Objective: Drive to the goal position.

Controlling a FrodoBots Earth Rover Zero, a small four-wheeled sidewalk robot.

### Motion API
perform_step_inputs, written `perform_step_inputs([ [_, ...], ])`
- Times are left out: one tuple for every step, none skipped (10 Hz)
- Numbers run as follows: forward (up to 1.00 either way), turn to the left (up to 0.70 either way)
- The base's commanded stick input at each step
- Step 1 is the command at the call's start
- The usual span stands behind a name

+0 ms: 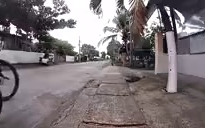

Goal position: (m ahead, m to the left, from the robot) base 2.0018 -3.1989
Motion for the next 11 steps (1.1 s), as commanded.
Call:
perform_step_inputs([
  [0.7,0.27],
  [0.7,0.27],
  [0.7,0.27],
  [0.7,0.0],
  [0.37,0.0],
  [0.03,0.0],
  [0.0,0.0],
  [0.0,0.0],
  [0.0,0.0],
  [0.0,0.0],
  [0.0,0.0],
])
